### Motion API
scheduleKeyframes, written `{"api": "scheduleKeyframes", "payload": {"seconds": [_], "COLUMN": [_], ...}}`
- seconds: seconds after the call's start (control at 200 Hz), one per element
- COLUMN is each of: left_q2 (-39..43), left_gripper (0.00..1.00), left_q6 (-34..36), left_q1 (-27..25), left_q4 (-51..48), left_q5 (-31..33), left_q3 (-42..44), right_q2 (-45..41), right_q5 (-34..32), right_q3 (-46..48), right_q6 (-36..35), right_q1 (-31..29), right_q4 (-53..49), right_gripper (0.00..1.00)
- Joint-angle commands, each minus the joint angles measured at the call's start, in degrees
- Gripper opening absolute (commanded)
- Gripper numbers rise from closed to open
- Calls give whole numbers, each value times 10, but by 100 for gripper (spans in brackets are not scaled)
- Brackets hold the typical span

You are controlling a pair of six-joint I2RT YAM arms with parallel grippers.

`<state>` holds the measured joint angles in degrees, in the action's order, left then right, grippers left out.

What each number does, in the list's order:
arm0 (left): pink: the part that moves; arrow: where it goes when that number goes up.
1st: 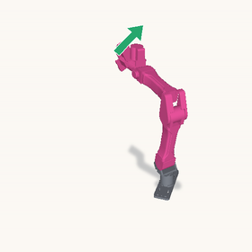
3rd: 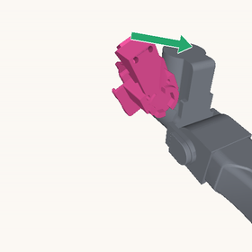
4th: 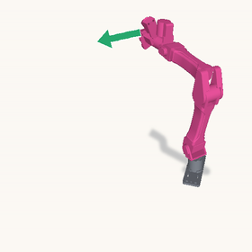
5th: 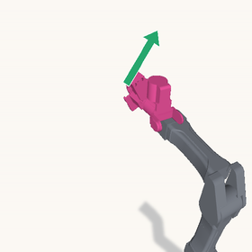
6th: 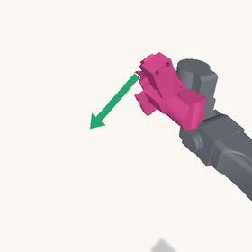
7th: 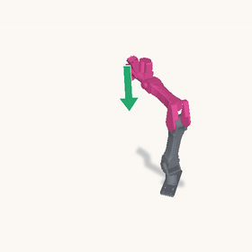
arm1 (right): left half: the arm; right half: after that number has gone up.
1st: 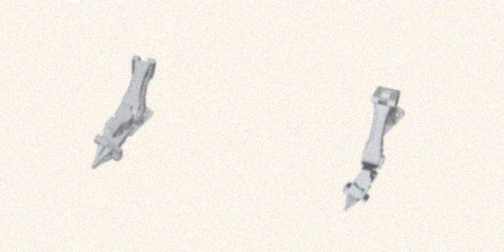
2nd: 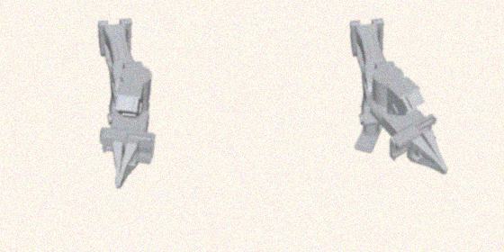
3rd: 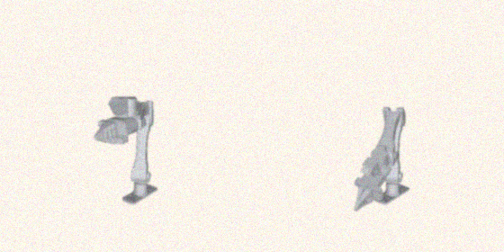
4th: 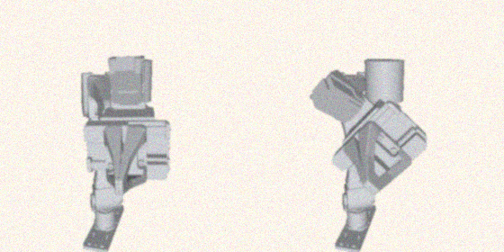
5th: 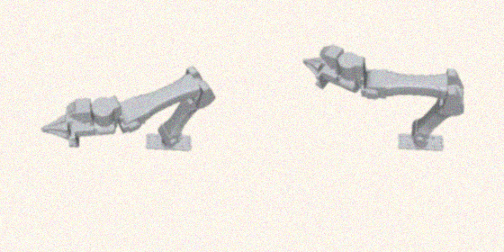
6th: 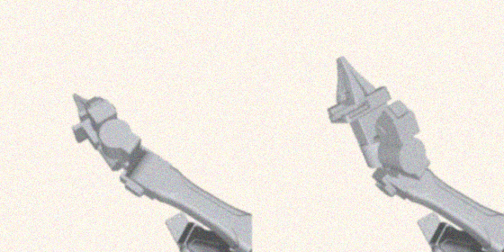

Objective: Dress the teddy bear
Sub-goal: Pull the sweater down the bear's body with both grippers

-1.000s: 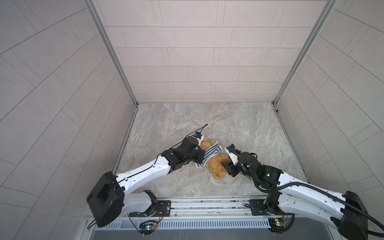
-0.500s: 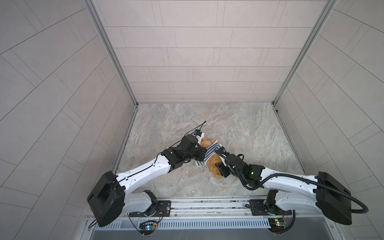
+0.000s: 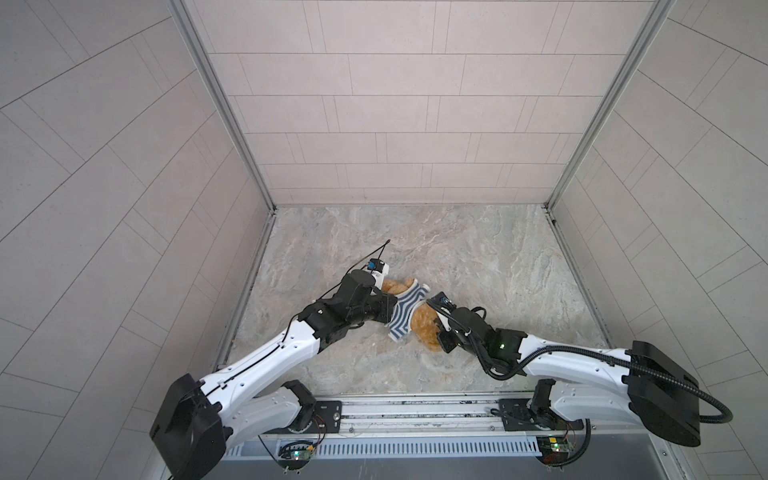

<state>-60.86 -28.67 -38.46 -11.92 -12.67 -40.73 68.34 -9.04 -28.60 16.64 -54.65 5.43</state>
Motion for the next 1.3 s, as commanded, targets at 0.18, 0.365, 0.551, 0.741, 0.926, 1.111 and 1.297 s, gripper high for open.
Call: {"api": "scheduleKeyframes", "payload": {"seconds": [0.18,0.365,0.551,0.741,0.926,1.111,1.297], "left_q2": [28,0,-23,-36,-21,20,27], "left_gripper": [0,0,0,5,16,38,44], "left_q6": [-14,12,33,27,40,61,64], "left_q1": [50,24,15,12,1,-12,-46], "left_q4": [23,16,-3,19,1,-69,-70], "left_q5": [6,-19,18,22,32,95,98], "left_q3": [33,13,15,22,10,10,38], "right_q2": [8,8,9,4,46,70,76], "right_q5": [-13,14,36,55,32,21,24], "right_q3": [19,-2,-18,-13,-19,-24,-25], "right_q6": [-16,-24,-14,-16,-23,-25,-25], "right_q1": [2,2,2,-10,-9,-9,-9], "right_q4": [-28,-40,-38,1,6,9,8], "right_gripper": [0,1,40,73,76,60,39]}}
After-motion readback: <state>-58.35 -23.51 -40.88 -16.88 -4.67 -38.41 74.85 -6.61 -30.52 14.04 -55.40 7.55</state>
